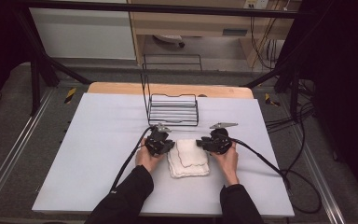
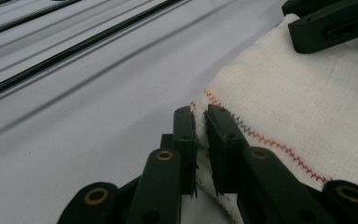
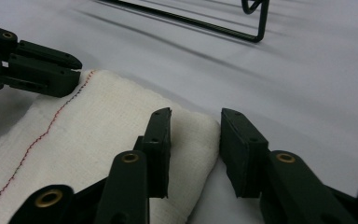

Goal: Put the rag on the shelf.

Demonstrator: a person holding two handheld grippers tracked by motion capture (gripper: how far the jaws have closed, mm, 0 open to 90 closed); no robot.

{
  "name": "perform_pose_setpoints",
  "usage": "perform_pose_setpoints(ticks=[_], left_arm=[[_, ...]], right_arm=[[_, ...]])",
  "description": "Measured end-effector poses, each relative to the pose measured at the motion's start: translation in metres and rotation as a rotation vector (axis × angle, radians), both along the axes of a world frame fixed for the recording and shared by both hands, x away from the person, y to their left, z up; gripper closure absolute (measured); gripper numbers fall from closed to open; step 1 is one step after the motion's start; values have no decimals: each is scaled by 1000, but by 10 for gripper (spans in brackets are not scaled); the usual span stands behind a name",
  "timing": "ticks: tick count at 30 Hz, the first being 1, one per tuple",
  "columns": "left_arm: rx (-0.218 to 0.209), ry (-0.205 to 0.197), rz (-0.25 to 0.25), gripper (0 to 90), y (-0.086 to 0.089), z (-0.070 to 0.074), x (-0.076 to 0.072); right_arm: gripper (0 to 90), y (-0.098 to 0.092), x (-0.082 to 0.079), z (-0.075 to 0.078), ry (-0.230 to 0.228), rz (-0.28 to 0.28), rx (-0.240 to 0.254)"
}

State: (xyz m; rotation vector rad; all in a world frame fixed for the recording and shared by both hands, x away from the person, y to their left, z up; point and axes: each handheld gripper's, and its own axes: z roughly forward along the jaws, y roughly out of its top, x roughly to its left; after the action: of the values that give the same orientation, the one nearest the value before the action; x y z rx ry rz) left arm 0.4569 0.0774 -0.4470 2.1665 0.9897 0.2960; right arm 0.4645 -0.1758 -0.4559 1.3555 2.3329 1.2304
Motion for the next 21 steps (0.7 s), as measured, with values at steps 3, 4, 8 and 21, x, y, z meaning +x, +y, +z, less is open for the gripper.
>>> perform_pose_setpoints(ticks=[3, 4, 8, 21], left_arm=[[-2, 1, -1, 815, 0, 0, 0], [-3, 2, -3, 815, 1, 0, 0], [-10, 5, -8, 815, 2, 0, 1], [-64, 30, 29, 835, 5, 0, 2]], right_arm=[[677, 0, 1, 0, 14, 3, 7], [687, 0, 1, 0, 19, 3, 9], [742, 0, 1, 0, 37, 5, 21], [807, 0, -4, 6, 25, -6, 31]])
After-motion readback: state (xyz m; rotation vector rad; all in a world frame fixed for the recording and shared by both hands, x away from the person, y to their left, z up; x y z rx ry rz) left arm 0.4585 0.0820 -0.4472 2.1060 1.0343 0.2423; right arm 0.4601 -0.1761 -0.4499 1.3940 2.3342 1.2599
